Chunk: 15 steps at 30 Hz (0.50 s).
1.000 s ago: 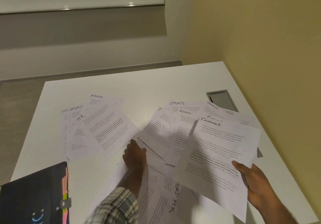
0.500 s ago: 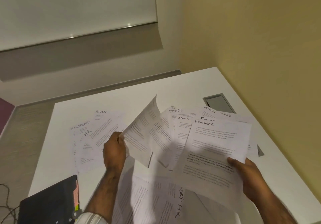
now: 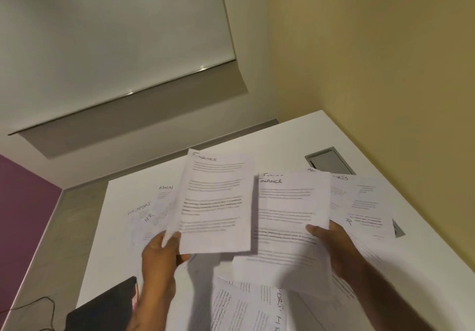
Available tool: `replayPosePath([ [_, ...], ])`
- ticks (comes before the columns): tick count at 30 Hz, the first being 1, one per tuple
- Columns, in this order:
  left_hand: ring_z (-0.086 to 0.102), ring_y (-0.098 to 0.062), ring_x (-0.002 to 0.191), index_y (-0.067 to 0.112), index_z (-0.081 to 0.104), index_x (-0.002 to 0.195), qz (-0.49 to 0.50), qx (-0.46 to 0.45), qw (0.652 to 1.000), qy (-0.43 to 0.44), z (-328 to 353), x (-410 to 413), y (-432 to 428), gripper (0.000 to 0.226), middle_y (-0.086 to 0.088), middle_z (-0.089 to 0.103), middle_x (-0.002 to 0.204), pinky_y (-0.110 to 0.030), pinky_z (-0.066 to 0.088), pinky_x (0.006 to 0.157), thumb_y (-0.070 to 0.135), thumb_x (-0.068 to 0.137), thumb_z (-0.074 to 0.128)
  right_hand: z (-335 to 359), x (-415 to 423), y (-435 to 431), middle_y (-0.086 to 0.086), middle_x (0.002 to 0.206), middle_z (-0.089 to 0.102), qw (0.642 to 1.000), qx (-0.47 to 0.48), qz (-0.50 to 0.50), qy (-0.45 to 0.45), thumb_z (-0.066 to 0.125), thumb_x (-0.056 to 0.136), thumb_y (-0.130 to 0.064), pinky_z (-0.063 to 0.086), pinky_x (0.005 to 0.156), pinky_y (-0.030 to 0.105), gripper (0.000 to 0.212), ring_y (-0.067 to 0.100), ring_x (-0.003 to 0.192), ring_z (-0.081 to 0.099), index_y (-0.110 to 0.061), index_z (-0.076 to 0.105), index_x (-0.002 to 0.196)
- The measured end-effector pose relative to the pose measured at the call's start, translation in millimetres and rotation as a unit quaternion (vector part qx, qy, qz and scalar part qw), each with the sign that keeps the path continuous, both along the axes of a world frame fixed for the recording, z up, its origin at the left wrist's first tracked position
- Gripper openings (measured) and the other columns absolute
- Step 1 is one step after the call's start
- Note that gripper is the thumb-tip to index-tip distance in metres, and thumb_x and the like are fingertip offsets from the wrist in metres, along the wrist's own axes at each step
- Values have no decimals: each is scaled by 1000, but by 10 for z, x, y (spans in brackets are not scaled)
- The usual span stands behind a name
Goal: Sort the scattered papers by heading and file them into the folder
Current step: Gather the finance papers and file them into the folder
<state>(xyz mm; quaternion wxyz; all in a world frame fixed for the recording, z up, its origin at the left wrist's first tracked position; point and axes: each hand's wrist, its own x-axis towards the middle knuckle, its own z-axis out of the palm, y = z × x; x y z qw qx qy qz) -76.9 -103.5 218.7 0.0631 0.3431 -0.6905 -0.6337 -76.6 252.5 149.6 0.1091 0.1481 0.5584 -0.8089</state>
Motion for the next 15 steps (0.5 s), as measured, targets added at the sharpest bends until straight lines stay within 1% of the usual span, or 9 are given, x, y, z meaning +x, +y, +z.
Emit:
replayPosePath([
  [2, 68, -24, 88, 5, 68, 115, -29, 5, 999, -12, -56, 118, 281, 18, -12, 73, 108, -23, 58, 51, 9, 99, 60, 56, -47, -41, 16, 123, 73, 1000, 5, 1, -10, 63, 96, -3, 53, 102, 45, 31, 31, 115, 70, 0, 68, 125],
  [4, 69, -26, 82, 9, 71, 102, -50, 6, 998, -29, -78, 231, 544, 10, -14, 75, 100, -24, 57, 50, 9, 99, 61, 115, -96, -66, 15, 120, 75, 999, -4, -18, -31, 58, 98, 1, 61, 88, 37, 30, 30, 109, 73, -2, 67, 126],
  [6, 69, -25, 69, 11, 71, 98, -80, -25, 996, -41, -100, 320, 710, 9, -14, 76, 92, -26, 54, 45, 10, 98, 62, 164, -135, -62, 11, 118, 76, 998, -19, -21, -51, 58, 99, 0, 61, 79, 34, 30, 28, 106, 74, -7, 67, 126],
  [7, 68, -23, 61, 11, 72, 98, -105, -51, 992, -44, -96, 361, 761, 9, -12, 76, 85, -28, 51, 43, 10, 98, 63, 180, -140, -41, 9, 118, 76, 997, -18, -23, -65, 58, 99, -2, 61, 78, 36, 30, 28, 105, 75, -10, 67, 126],
  [9, 63, -18, 50, 11, 73, 98, -168, -104, 979, -50, -73, 442, 821, 8, -7, 75, 71, -28, 45, 42, 12, 96, 65, 212, -139, 15, 7, 119, 76, 997, -10, -19, -74, 60, 99, -6, 59, 89, 44, 30, 27, 106, 74, -14, 67, 127],
  [11, 64, -15, 53, 17, 74, 98, -221, -137, 963, -71, -18, 506, 853, 6, -1, 75, 69, -29, 48, 44, 18, 94, 69, 233, -124, 79, 6, 122, 75, 997, -4, -12, -78, 61, 99, -9, 53, 101, 51, 30, 27, 109, 73, -15, 67, 128],
  [12, 67, -16, 60, 21, 74, 97, -231, -138, 960, -81, 32, 525, 870, 7, 3, 77, 73, -30, 52, 48, 25, 92, 72, 248, -109, 104, 7, 122, 75, 997, -9, -11, -78, 61, 100, -9, 55, 100, 50, 29, 28, 109, 73, -14, 68, 128],
  [14, 73, -15, 73, 23, 76, 94, -244, -126, 957, -97, 112, 511, 853, 19, 7, 79, 82, -35, 58, 61, 42, 89, 73, 315, -61, 151, 8, 118, 76, 997, -34, -7, -76, 60, 100, -7, 63, 82, 40, 26, 28, 105, 75, -13, 68, 124],
  [15, 75, -13, 77, 21, 77, 92, -253, -95, 957, -104, 166, 479, 850, 27, 4, 80, 86, -34, 57, 66, 47, 89, 70, 360, -29, 163, 7, 117, 77, 996, -45, -3, -71, 59, 100, -6, 64, 74, 35, 26, 26, 104, 75, -13, 68, 123],
])
